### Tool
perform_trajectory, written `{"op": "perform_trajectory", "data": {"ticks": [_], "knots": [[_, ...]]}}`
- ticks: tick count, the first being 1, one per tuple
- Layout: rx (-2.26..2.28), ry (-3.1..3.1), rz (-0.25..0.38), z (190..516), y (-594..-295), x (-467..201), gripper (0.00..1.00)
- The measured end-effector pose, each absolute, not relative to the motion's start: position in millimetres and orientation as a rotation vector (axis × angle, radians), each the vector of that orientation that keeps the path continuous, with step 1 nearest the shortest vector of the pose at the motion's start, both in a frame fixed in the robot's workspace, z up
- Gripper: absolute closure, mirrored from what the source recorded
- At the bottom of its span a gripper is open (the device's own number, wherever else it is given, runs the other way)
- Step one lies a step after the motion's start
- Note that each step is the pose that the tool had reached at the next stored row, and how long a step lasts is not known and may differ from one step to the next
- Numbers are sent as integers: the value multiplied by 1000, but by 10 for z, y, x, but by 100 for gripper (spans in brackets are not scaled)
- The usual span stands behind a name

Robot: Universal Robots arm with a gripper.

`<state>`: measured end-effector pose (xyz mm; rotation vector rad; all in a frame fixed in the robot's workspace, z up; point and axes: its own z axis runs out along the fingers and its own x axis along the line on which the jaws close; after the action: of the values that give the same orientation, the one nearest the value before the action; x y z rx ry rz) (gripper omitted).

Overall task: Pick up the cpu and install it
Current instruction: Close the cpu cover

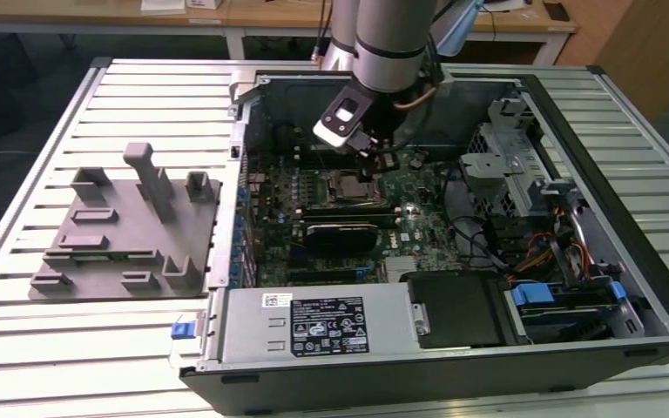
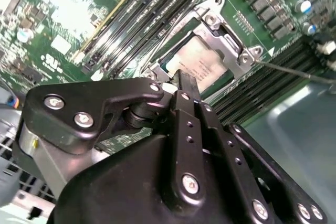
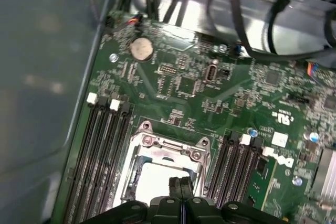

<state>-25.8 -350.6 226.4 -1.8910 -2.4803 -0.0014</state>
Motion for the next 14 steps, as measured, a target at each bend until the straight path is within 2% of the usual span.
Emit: {"op": "perform_trajectory", "data": {"ticks": [14], "knots": [[-1559,-2701,3,2254,-3506,-258,89]]}}
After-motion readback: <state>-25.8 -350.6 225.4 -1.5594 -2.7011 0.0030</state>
